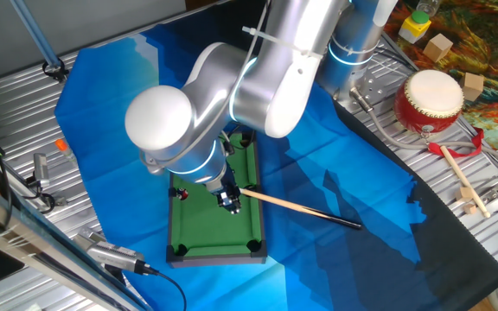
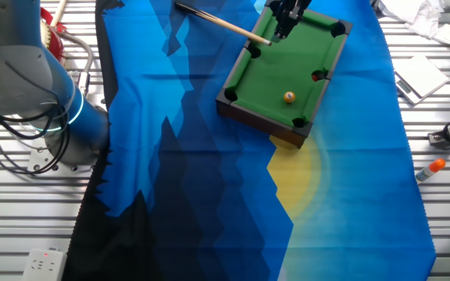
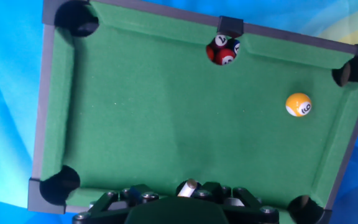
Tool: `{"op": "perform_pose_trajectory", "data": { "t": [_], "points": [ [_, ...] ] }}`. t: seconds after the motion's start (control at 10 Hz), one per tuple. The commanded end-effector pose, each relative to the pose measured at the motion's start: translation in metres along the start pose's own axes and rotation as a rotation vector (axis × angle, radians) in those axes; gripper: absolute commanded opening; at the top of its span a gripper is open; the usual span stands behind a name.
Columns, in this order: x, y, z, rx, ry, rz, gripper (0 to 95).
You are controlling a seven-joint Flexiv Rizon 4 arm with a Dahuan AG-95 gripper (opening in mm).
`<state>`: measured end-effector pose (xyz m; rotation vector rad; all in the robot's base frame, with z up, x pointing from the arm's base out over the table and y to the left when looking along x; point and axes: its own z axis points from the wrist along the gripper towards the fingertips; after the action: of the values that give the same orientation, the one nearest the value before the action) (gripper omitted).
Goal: Hit the pool ball
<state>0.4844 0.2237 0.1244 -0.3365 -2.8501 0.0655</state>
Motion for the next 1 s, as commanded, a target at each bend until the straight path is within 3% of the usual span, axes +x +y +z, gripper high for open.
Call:
{"op": "perform_pose_trajectory", "data": {
  "t": [0.1,0.5,0.6,0.8,1.0],
  "points": [
    [0.0,0.0,0.0,0.0,0.0,0.0,57.0],
    [0.0,0.0,0.0,0.0,0.0,0.0,57.0],
    [-0.035,-0.007,-0.005,0.033,-0.186,-0.062,0.0],
    [-0.057,-0.008,-0.032,0.032,-0.185,-0.079,0.0],
    [-0.07,-0.007,-0.05,0.032,-0.19,-0.097,0.0]
  ]
}}
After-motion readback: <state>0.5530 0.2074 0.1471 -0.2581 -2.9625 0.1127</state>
